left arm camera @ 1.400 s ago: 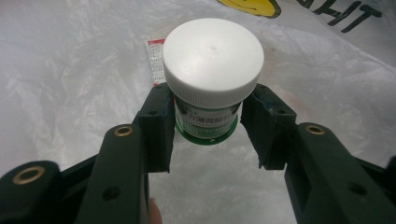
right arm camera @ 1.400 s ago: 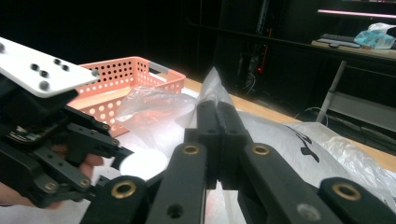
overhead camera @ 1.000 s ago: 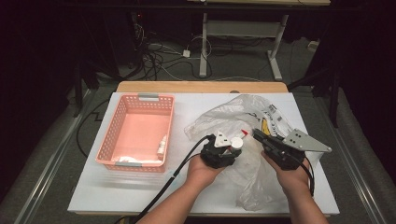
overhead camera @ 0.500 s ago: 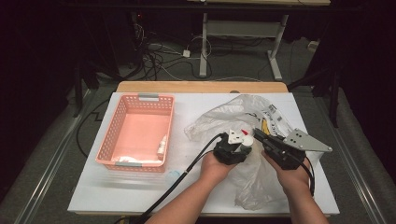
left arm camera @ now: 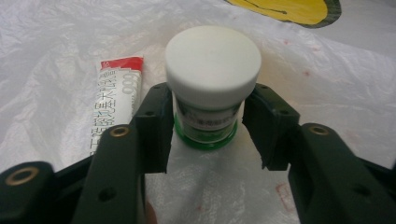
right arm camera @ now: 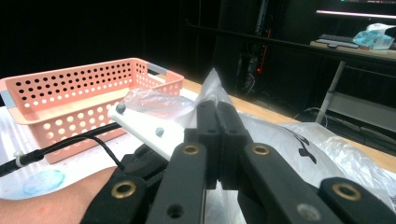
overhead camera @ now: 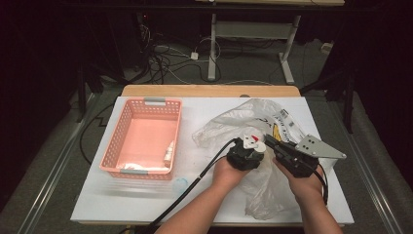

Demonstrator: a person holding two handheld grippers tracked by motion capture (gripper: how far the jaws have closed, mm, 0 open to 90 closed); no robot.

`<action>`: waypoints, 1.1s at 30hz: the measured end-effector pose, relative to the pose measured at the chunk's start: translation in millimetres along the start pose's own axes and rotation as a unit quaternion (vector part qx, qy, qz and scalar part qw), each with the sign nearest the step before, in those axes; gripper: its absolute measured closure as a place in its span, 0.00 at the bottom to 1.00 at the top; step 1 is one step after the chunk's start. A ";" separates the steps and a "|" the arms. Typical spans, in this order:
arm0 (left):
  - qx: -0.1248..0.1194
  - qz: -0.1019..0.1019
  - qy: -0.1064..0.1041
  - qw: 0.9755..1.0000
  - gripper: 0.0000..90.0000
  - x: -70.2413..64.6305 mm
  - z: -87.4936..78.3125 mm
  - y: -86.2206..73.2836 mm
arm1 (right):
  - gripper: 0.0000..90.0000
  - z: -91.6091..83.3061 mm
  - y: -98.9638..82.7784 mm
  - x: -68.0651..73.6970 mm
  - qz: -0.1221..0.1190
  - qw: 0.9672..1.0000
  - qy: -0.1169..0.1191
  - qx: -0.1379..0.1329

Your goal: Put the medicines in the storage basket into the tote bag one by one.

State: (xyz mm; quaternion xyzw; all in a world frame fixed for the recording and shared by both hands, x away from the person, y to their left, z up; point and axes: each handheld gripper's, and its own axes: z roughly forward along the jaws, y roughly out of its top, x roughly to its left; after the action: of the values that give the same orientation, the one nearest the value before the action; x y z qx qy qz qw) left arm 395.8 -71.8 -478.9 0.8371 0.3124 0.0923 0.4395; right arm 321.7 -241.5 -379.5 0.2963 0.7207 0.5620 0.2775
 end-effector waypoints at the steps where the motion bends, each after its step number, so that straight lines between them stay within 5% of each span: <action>1: 0.001 -0.001 -0.002 1.000 0.57 0.6 -0.3 0.2 | 1.00 -0.2 0.1 0.0 0.000 1.000 0.000 0.000; 6: 0.009 0.001 -0.007 1.000 0.45 2.9 -5.7 -0.1 | 1.00 -0.8 0.1 -0.5 0.000 1.000 -0.001 -0.001; 14: -0.016 -0.010 -0.028 0.999 0.36 5.7 -29.0 -9.7 | 1.00 -1.2 -0.1 -1.0 0.000 1.000 -0.001 0.000; 22: -0.027 -0.013 -0.034 0.999 0.29 7.8 -60.0 -28.9 | 1.00 -1.8 0.1 -0.6 -0.001 1.000 -0.002 -0.001; 33: -0.041 -0.018 -0.038 0.998 0.05 6.1 -107.6 -47.1 | 1.00 -1.6 -0.7 -0.1 0.000 1.000 -0.004 0.001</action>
State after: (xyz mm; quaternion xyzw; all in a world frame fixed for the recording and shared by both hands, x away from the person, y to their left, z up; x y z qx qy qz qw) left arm 333.7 24.6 -452.9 0.8156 0.3066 0.0647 0.4864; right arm 320.5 -242.8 -379.8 0.2987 0.7203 0.5600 0.2798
